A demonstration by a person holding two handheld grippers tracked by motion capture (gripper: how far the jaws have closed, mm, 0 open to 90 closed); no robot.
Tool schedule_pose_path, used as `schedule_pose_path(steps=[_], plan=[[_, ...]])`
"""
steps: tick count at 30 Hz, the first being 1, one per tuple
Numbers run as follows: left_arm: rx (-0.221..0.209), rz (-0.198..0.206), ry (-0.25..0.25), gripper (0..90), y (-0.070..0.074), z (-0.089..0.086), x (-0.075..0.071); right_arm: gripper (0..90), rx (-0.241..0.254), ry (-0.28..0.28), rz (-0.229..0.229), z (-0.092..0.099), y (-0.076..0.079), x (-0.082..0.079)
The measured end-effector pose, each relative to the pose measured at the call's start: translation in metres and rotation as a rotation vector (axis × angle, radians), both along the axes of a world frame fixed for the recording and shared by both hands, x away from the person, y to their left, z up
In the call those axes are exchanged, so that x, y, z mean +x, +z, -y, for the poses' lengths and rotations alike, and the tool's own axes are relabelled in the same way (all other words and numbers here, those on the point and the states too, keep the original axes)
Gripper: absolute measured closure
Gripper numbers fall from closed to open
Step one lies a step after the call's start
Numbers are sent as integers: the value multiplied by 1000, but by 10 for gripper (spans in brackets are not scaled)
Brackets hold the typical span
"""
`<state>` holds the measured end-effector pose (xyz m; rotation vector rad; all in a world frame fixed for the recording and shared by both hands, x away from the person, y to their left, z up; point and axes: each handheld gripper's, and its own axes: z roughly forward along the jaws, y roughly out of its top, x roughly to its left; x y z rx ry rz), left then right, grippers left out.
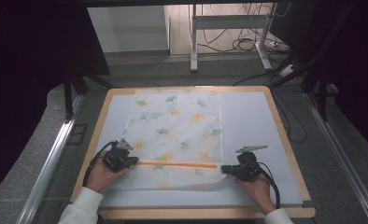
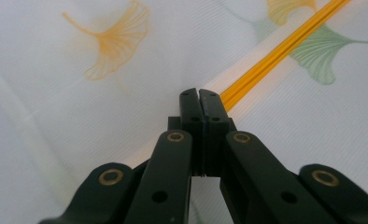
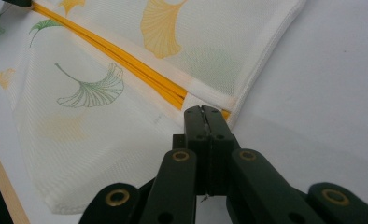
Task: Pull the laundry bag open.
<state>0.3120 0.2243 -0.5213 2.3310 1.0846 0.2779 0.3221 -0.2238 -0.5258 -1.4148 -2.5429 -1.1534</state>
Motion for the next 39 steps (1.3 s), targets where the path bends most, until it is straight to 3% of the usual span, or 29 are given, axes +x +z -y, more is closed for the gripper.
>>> schedule_pose_path(steps=[13, 21, 39], plan=[[1, -4, 76, 900, -1, -29, -6, 898, -4, 1, 2, 0, 0, 0], [-43, -19, 124, 900, -3, -53, -10, 898, -1, 0, 2, 0, 0, 0], [-51, -20, 125, 900, -4, -60, -11, 898, -2, 3, 6, 0, 0, -1]])
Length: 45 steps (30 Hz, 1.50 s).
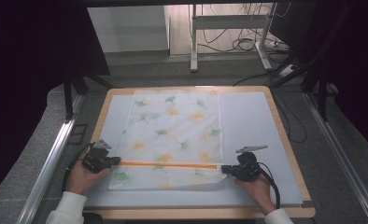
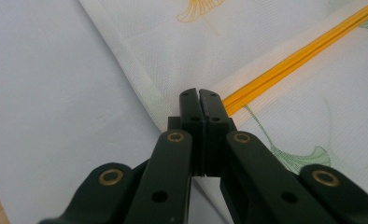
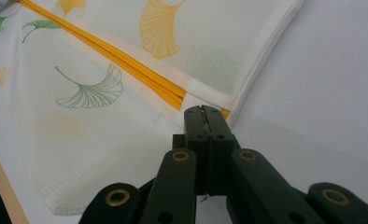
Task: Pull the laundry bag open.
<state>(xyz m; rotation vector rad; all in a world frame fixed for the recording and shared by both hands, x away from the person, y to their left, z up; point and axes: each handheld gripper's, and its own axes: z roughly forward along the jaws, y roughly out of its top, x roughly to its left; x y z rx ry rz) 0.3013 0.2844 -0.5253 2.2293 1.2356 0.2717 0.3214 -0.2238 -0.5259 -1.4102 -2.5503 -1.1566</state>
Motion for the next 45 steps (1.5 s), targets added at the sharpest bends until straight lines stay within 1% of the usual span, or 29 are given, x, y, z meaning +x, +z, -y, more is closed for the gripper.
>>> schedule_pose_path(steps=[2, 3, 6, 7, 8, 10, 12, 13, 15, 17, 21, 23, 24, 25, 26, 27, 28, 29, 30, 31, 33, 36, 41, 43, 45], plan=[[0, 14, -10, 900, -1, 0, -1, 898, 1, 2, -1, 0, 0, 0], [-6, 19, -7, 900, -2, 0, -1, 898, 2, 1, -2, 1, 0, 0], [-30, 18, -4, 876, -3, -2, -2, 897, 10, 7, 1, 1, -1, 1], [-33, 26, 10, 858, -3, -4, -3, 897, 15, 6, 0, 2, -1, 1], [-42, 38, 24, 821, -4, -7, -3, 896, 16, 5, 0, 2, -1, 1], [-54, 59, 44, 776, -3, -11, -6, 896, 10, 12, 11, 1, -1, 0], [-38, 83, 76, 724, -3, -15, -8, 895, 7, 10, 20, 1, 0, -1], [-44, 89, 83, 681, -3, -17, -8, 895, 5, 10, 26, 1, 0, -1], [-57, 108, 95, 637, -2, -18, -10, 895, 8, 19, 63, 3, 4, -2], [-74, 120, 98, 568, 1, -17, -10, 895, 40, 11, 105, 7, 9, -3], [-100, 165, 97, 472, 8, -11, -13, 894, 67, -9, 137, 17, 17, -6], [-107, 186, 87, 425, 12, -8, -15, 892, 73, -18, 169, 25, 20, -9], [-107, 197, 83, 403, 14, -7, -15, 876, 67, -14, 192, 29, 22, -11], [-113, 216, 79, 388, 15, -5, -17, 823, 65, -13, 215, 31, 23, -13], [-118, 230, 73, 373, 16, -3, -18, 764, 51, -6, 247, 35, 25, -15], [-132, 249, 63, 358, 18, -2, -21, 728, 43, -3, 267, 38, 27, -17], [-141, 258, 58, 346, 20, 0, -22, 688, 38, 5, 283, 43, 28, -19], [-155, 274, 52, 340, 21, 1, -24, 653, 47, 2, 288, 46, 29, -19], [-165, 279, 45, 334, 22, 3, -26, 597, 61, -10, 288, 52, 30, -21], [-170, 281, 40, 330, 22, 4, -28, 580, 66, -21, 293, 56, 31, -22], [-159, 289, 35, 325, 21, 6, -30, 551, 75, -33, 306, 63, 32, -23], [-147, 292, 28, 314, 21, 9, -32, 488, 84, -73, 316, 72, 32, -23], [-127, 292, 28, 300, 18, 10, -33, 425, 65, -78, 323, 70, 32, -22], [-133, 294, 31, 299, 18, 9, -35, 413, 56, -71, 334, 68, 32, -23], [-136, 293, 30, 298, 18, 8, -36, 402, 53, -68, 334, 67, 32, -23]])
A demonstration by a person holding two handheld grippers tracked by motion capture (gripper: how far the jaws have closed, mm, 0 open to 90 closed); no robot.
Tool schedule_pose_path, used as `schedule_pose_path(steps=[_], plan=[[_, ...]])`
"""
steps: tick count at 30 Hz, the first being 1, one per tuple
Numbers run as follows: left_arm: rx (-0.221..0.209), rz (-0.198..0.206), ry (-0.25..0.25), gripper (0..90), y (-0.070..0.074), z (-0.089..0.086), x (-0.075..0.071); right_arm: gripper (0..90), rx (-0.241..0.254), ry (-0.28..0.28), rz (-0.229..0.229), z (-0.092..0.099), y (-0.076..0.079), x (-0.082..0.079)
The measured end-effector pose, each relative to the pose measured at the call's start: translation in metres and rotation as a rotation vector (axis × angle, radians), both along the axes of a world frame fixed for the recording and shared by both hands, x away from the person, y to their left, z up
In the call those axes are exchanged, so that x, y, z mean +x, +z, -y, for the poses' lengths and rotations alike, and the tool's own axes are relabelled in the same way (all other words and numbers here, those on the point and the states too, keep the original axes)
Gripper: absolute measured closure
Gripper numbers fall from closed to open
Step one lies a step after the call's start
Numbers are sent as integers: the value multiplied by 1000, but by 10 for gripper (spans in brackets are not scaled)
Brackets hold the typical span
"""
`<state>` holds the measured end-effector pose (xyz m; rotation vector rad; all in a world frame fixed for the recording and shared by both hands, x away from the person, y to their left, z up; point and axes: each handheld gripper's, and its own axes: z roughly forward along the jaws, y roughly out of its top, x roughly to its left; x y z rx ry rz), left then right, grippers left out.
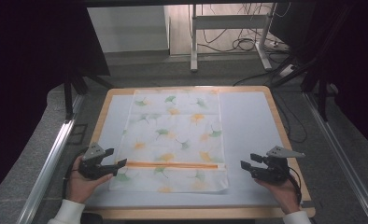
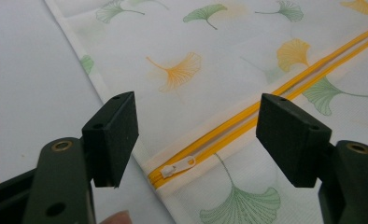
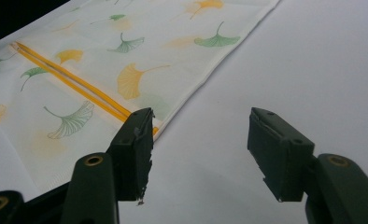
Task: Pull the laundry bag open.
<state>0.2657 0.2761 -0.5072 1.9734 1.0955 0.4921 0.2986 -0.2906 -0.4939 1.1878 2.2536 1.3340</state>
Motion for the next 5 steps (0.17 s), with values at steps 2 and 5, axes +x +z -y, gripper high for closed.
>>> schedule_pose_path(steps=[2, 5], plan=[[1, 0, -1, 292, 0, 0, -1, 388, -2, 4, -3, 0, 0, 0], [4, -4, -1, 291, -1, 0, -1, 367, -3, -6, -4, 0, 0, 1]])
